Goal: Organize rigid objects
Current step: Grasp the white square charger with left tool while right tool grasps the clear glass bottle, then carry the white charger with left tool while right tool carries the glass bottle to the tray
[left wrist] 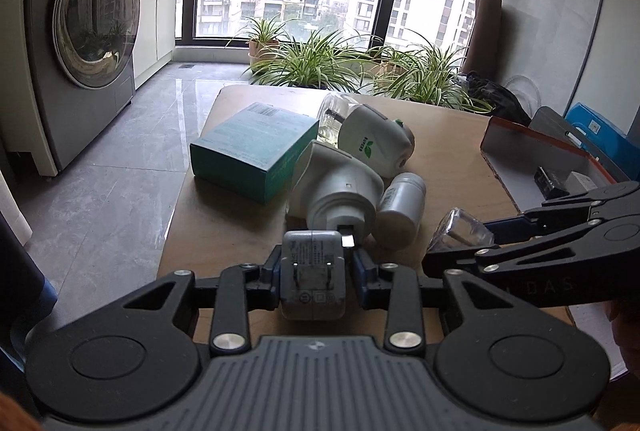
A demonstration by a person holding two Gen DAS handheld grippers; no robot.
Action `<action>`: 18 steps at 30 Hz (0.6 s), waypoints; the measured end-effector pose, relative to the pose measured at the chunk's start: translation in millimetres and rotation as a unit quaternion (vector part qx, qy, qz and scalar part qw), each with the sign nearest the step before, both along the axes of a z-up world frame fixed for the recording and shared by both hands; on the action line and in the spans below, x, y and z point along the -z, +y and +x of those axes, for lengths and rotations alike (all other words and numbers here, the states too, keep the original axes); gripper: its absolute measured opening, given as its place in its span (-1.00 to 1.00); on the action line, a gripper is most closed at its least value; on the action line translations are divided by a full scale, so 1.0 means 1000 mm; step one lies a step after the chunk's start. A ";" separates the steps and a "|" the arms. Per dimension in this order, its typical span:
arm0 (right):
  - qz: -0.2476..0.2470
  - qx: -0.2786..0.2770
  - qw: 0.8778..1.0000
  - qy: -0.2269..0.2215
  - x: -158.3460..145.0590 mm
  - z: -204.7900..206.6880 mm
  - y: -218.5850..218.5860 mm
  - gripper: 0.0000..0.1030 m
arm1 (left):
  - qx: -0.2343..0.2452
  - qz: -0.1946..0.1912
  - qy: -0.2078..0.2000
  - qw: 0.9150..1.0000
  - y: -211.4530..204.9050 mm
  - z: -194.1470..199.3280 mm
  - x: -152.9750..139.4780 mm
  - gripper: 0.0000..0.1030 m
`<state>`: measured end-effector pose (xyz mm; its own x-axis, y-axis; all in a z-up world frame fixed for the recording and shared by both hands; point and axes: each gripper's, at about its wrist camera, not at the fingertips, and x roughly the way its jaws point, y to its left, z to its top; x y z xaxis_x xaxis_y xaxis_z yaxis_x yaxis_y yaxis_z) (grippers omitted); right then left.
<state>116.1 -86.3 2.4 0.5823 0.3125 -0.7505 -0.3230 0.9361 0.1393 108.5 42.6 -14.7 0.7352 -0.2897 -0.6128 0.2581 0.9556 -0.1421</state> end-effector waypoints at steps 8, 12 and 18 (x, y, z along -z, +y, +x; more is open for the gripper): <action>0.014 0.031 0.999 -0.006 -0.017 -0.040 -0.026 0.20 | -0.005 -0.031 -0.007 0.999 -0.008 -0.025 -0.005 -0.33; 0.016 0.039 0.999 -0.013 -0.024 -0.056 -0.036 0.20 | -0.020 -0.009 -0.008 1.000 -0.014 -0.038 -0.008 -0.32; 0.025 0.047 0.999 -0.009 -0.024 -0.078 -0.045 0.20 | -0.017 0.018 0.017 1.000 -0.015 -0.051 0.002 -0.21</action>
<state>38.0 -131.6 26.9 0.6245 0.2929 -0.7241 -0.2379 0.9543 0.1808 57.3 27.2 -16.5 0.7223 -0.2425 -0.6476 0.2216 0.9683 -0.1154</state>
